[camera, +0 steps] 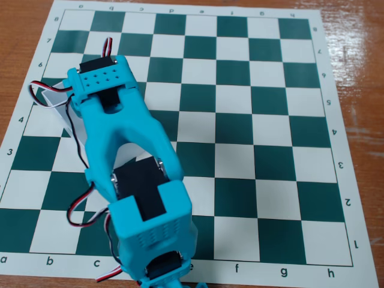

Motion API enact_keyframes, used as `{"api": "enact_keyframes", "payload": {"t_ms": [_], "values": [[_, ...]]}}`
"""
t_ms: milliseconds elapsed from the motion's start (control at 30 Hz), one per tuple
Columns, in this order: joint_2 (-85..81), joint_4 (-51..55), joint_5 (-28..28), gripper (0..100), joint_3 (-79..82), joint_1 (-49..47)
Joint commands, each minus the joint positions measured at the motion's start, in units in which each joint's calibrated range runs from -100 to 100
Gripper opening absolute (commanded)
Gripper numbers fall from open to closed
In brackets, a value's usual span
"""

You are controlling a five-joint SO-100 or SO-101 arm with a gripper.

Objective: Grab the toy horse and put it in the box.

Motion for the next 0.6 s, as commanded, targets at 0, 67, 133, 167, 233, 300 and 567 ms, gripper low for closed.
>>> {"api": "enact_keyframes", "payload": {"t_ms": [0, 67, 133, 167, 233, 300, 567], "values": [[-4.2, -0.2, 0.9, 17, -0.8, 1.2], [-5.4, -0.1, 1.6, 16, -0.8, 2.2], [-6.8, 0.2, 2.0, 13, -1.0, 3.6], [-7.8, 0.6, 2.1, 8, -1.0, 4.5], [-10.3, 1.1, 2.3, 0, -0.6, 6.4], [-13.9, 1.4, 3.1, 0, 2.0, 8.3], [-31.7, 0.2, 4.3, 0, 19.5, 13.8]]}}
